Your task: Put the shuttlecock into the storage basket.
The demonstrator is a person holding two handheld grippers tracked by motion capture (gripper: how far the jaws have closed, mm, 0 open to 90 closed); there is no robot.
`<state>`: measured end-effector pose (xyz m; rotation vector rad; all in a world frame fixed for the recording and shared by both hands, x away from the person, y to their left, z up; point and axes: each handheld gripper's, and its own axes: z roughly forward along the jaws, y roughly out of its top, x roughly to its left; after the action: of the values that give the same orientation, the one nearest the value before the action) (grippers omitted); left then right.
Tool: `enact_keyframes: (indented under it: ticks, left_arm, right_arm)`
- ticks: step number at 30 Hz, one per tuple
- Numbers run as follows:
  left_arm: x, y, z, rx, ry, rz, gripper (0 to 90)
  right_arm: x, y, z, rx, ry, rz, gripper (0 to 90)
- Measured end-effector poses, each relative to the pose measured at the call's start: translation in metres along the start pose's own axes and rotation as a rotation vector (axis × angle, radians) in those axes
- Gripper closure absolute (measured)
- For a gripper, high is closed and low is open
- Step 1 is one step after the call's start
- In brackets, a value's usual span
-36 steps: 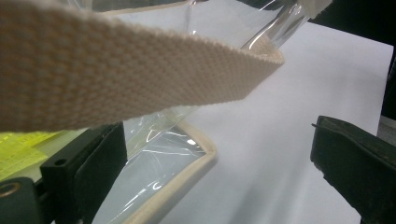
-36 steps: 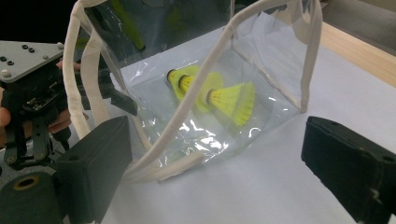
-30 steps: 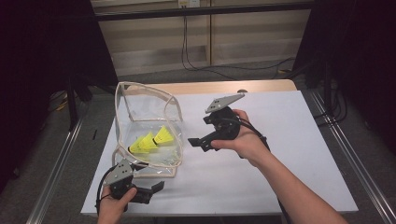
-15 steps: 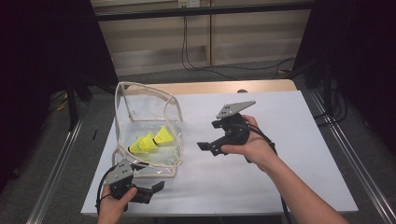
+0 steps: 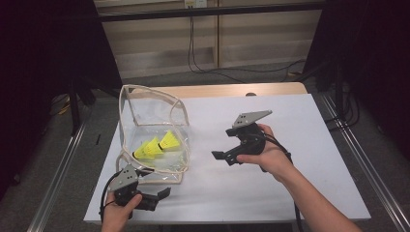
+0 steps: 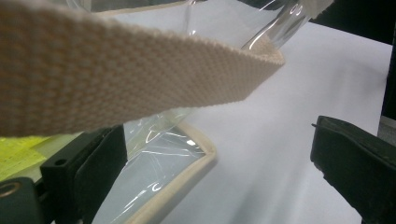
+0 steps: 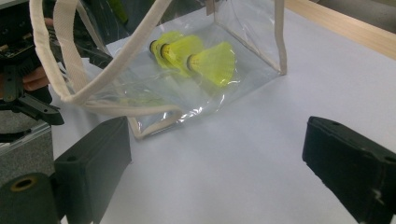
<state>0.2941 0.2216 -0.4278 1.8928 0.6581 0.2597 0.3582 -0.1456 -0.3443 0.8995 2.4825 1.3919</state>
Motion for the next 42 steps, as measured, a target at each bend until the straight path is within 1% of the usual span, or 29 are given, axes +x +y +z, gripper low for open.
enact_keyframes:
  ticks: [9,10,14,16,19,23,35,38,42]
  left_arm:
    - [0.0,0.0,0.0,0.003,0.001,0.001,3.8]
    - [0.0,0.0,0.001,-0.002,0.001,0.001,3.7]
    - [0.0,0.0,0.0,-0.002,-0.001,0.0,3.8]
    - [0.0,0.0,0.0,0.004,0.002,0.002,3.8]
    - [0.0,0.0,0.001,-0.003,0.0,0.0,3.7]
    - [0.0,0.0,0.001,0.0,0.002,0.001,3.8]
    - [0.0,0.0,0.0,0.005,0.002,0.002,3.9]
    - [0.0,0.0,0.001,0.006,0.002,0.004,3.9]
    - [0.0,0.0,0.002,0.007,0.002,0.004,3.8]
  right_arm:
    - [-0.005,-0.012,-0.004,-0.011,-0.003,0.007,7.9]
    - [-0.005,-0.014,-0.004,-0.012,-0.005,0.008,7.9]
    - [-0.008,-0.021,-0.005,-0.006,-0.01,0.016,7.8]
    - [-0.01,-0.025,-0.006,-0.007,-0.013,0.02,7.8]
    - [-0.012,-0.03,-0.008,-0.012,-0.015,0.028,7.8]
    - [-0.015,-0.037,-0.01,-0.012,-0.024,0.032,7.6]
    - [-0.025,-0.064,-0.018,-0.014,-0.039,0.065,7.7]
    - [-0.028,-0.071,-0.021,-0.016,-0.059,0.07,7.8]
    - [-0.032,-0.078,-0.025,-0.018,-0.057,0.085,7.4]
